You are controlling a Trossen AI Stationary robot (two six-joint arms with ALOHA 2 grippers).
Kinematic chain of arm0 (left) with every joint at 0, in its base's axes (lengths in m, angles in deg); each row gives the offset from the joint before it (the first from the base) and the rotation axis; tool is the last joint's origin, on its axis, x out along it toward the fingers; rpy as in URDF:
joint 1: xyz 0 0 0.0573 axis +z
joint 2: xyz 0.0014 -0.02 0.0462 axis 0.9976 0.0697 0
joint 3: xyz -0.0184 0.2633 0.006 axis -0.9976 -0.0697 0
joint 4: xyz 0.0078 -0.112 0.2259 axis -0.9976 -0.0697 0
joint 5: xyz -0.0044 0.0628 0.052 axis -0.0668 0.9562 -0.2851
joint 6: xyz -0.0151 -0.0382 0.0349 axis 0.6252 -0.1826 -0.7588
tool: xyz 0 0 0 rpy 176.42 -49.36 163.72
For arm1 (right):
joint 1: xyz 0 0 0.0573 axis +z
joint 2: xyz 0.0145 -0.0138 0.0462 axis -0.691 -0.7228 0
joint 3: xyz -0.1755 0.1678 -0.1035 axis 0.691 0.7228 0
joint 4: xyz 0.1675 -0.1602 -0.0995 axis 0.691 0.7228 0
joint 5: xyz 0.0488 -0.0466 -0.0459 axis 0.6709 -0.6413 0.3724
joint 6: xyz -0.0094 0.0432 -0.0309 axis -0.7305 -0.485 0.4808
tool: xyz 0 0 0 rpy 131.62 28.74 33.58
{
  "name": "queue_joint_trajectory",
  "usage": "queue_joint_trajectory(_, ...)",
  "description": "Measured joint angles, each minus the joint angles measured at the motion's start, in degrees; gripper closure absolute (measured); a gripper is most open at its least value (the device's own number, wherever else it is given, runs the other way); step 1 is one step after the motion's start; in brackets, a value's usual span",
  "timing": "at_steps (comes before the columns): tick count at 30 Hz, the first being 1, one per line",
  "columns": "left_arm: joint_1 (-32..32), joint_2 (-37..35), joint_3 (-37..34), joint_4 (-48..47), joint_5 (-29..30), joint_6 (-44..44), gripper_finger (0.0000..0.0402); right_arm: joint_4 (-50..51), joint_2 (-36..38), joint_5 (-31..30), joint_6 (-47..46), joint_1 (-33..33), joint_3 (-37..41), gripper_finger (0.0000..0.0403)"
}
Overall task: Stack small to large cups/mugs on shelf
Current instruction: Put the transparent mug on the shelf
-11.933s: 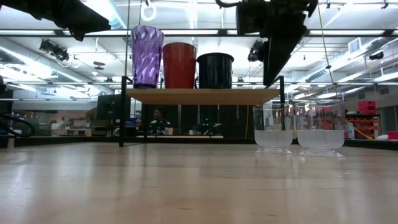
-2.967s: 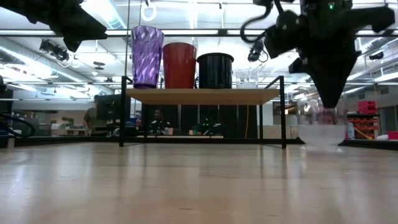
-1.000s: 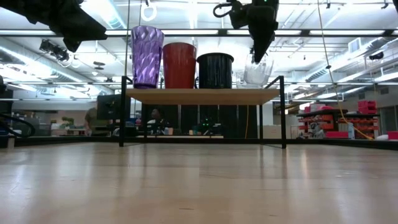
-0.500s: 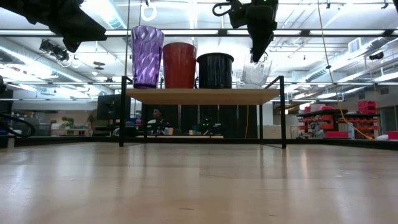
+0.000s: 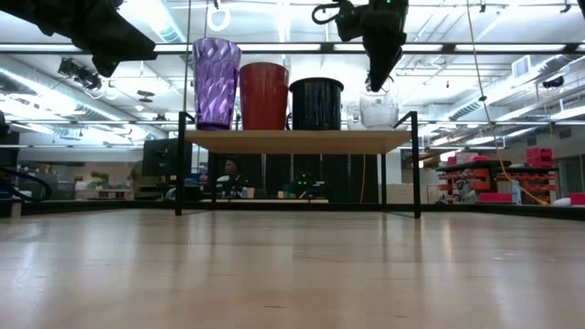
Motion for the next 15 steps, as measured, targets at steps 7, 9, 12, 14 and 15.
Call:
queue_joint_trajectory(7, -0.01, 0.01, 0.00, -0.05, 0.00, 0.00, 0.0292, -2.02, 0.00, -0.99, 0.07, 0.00, 0.00, 0.0331)
queue_joint_trajectory(9, 0.00, 0.01, 0.00, -0.07, 0.00, 0.01, 0.0292, -2.13, 0.00, -0.99, 0.09, 0.00, 0.00, 0.0331)
queue_joint_trajectory(12, 0.00, 0.02, 0.00, -0.11, 0.00, 0.02, 0.0292, -2.17, 0.00, -1.09, 0.11, -0.02, 0.00, 0.0331)
queue_joint_trajectory(14, -0.02, 0.02, 0.00, -0.13, 0.00, 0.01, 0.0292, -2.30, 0.00, -2.12, 0.11, -0.09, 0.00, 0.0331)
queue_joint_trajectory(15, -0.02, 0.00, 0.00, -0.13, 0.00, 0.00, 0.0292, -2.32, 0.00, -2.74, 0.10, -0.09, 0.00, 0.0331)
